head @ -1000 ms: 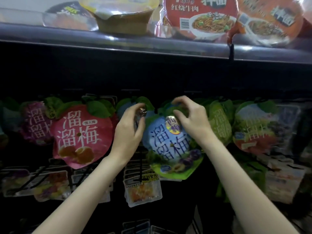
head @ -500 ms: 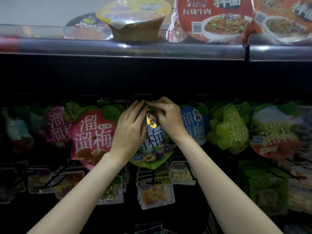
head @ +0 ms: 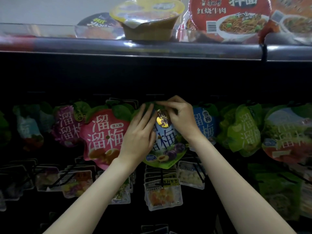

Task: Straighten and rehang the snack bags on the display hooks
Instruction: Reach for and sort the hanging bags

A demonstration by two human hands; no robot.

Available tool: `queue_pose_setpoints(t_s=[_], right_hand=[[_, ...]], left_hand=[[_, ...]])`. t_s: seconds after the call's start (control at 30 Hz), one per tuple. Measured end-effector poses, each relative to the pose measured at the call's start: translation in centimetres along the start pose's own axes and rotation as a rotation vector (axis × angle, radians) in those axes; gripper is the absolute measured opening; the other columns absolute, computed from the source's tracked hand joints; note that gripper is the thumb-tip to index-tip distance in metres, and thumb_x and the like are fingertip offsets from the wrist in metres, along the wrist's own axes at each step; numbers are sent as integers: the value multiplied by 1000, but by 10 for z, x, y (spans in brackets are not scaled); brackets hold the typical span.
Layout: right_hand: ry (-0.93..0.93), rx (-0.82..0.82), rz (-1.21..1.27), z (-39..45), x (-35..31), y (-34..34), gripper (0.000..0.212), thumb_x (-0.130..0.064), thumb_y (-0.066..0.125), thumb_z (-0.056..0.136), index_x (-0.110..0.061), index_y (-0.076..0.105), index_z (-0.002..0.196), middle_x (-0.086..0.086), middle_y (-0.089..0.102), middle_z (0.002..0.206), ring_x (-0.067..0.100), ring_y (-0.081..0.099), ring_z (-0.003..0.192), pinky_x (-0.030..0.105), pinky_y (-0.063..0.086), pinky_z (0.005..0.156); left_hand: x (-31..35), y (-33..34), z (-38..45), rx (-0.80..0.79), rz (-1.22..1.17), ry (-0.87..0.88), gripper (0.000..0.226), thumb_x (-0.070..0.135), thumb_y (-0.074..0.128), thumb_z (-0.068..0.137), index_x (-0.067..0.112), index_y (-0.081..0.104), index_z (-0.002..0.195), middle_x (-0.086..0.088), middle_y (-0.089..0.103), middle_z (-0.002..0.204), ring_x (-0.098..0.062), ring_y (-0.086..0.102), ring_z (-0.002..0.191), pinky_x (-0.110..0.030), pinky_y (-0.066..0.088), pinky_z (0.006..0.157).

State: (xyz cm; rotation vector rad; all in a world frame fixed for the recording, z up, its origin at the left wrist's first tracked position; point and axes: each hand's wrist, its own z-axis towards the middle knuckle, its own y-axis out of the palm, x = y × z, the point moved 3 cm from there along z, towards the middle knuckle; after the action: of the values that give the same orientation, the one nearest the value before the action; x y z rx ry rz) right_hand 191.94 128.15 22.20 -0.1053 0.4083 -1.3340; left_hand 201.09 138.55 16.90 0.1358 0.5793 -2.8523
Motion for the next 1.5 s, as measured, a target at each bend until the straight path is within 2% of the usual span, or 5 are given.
queue_pose_setpoints(t_s=[0.43,0.53,0.87,1.33,1.5], right_hand=[[243,-186,-241,-10,20,19,48,5,50,90,-15,51,133,16,42,130,30,40,121,25,35,101],[253,-8,-315,-27,14,9,42,6,53,86,-13,62,122,14,39,135,30,32,126,28,30,104],[1245,344,364,-131,92,-38,61,-11,67,83,-10,36,135,9,48,132,28,49,120,47,42,102],[1235,954,1527,-118,46,-54,16,5,40,94,7,55,95,22,58,85,24,57,78,29,55,50],[1202,953,1472,-113,35,-76,16,5,42,94,9,57,94,23,64,76,25,59,75,29,53,42]], left_hand=[[-6,27,10,-155,140,-99,53,29,33,89,-2,51,129,-24,45,137,-41,40,129,-49,22,104],[0,33,5,-126,190,-82,51,23,53,82,-2,52,127,-27,45,136,-43,41,127,-51,27,102],[64,71,-14,-224,171,146,47,28,69,74,20,60,120,-8,36,148,-33,15,139,-59,6,110],[16,58,-29,-291,55,215,55,11,78,63,11,62,115,-14,43,142,-31,24,136,-53,16,110],[20,60,-30,-316,-16,198,47,16,78,64,12,67,109,-14,42,142,-36,28,136,-50,8,109]])
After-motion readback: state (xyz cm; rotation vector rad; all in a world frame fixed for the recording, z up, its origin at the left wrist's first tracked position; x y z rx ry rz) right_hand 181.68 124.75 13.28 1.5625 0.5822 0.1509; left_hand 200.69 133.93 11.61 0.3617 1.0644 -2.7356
